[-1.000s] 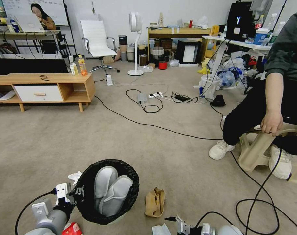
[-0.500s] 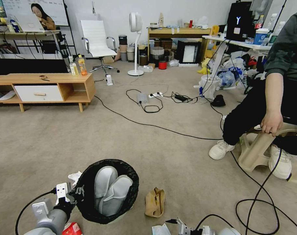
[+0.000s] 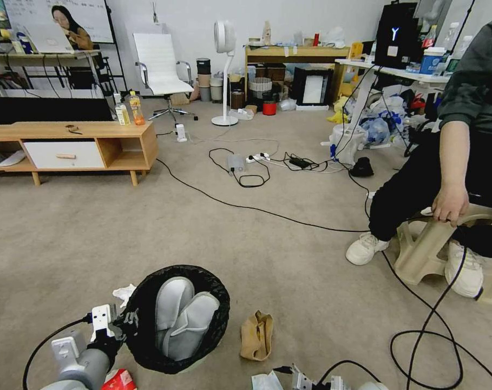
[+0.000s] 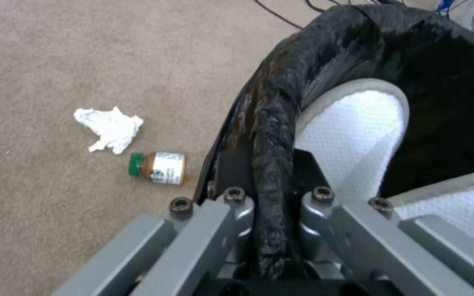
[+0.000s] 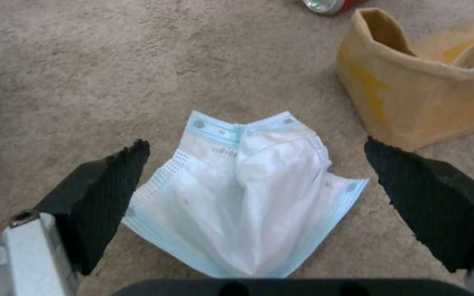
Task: Pick up the trash bin and place the garbage on the floor into it.
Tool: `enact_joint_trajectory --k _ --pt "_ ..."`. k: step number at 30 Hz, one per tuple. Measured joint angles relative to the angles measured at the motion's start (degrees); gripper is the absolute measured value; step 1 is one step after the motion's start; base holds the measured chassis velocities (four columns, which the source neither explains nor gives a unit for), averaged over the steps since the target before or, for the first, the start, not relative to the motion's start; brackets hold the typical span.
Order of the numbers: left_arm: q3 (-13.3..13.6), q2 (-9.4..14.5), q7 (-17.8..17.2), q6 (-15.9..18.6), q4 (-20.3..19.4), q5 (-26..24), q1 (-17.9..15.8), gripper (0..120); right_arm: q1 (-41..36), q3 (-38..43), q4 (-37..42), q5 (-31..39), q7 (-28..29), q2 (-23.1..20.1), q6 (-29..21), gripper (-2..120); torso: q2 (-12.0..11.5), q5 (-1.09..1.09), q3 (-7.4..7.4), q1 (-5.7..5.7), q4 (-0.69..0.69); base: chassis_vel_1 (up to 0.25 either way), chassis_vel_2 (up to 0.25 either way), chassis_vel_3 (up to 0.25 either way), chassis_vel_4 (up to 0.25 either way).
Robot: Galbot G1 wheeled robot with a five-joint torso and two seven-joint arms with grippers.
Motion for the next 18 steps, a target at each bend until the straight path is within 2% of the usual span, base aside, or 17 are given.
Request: enact_joint_trajectory --k 18 --pt "0.1 -0.1 0.0 -0.2 0.7 0.2 -0.1 5 1.1 0.2 -4.8 -1.1 0.2 3.3 0.8 100 0.0 0.0 0.0 0.0 0.0 0.0 0.0 0.0 0.0"
